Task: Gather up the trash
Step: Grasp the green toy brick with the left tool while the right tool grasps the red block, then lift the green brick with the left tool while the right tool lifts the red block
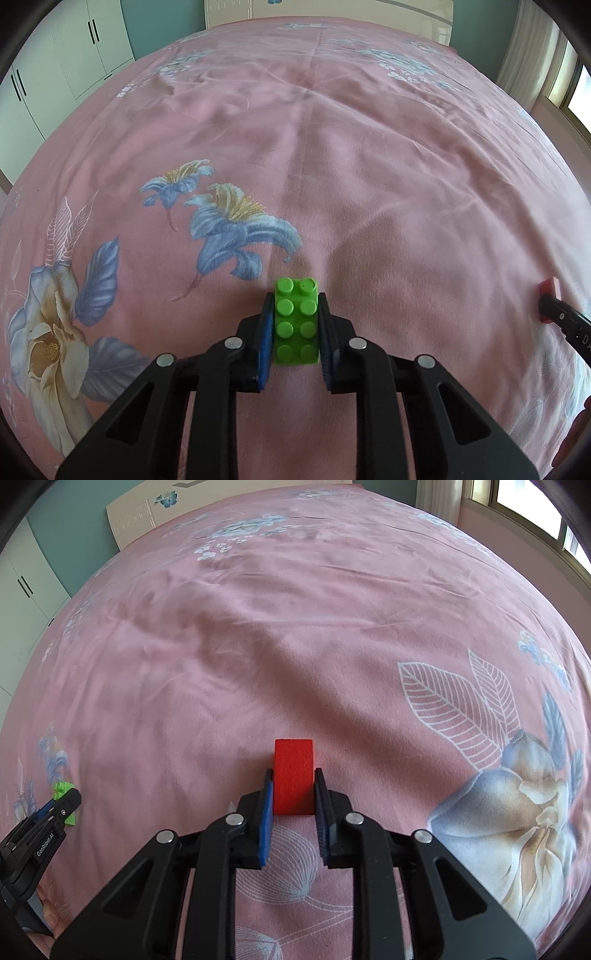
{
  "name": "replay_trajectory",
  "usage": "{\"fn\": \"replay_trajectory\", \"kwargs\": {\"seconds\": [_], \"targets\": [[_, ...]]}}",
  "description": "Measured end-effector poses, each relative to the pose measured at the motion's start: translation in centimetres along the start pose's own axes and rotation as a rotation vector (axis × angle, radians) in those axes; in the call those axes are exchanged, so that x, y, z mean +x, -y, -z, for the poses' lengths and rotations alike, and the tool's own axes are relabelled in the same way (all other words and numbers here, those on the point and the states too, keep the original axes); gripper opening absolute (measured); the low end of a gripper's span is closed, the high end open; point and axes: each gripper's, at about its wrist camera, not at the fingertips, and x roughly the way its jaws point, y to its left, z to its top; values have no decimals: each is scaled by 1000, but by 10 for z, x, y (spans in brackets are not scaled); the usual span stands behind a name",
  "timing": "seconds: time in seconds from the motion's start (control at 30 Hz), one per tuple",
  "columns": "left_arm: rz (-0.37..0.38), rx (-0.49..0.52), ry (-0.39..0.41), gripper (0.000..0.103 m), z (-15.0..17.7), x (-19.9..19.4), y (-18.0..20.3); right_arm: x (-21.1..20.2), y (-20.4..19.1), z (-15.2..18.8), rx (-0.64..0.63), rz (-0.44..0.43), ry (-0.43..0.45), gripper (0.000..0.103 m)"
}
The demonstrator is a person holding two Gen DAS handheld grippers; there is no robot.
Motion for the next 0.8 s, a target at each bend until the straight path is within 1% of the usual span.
{"fn": "replay_trajectory", "kwargs": {"seconds": [0.17,0.37,0.53,0.8], "targets": [[23,8,-2,24,4,-14,-8,-22,-3,2,-23,-14,33,21],[30,15,23,24,11,-49,-20,-66,-10,8,-60,-14,82,21],[43,22,69,24,14,-93,-27,-112,-14,16,-79,-19,129,21],[57,39,171,24,24,-186,-39,-199,-21,33,-111,-36,212,21]]}}
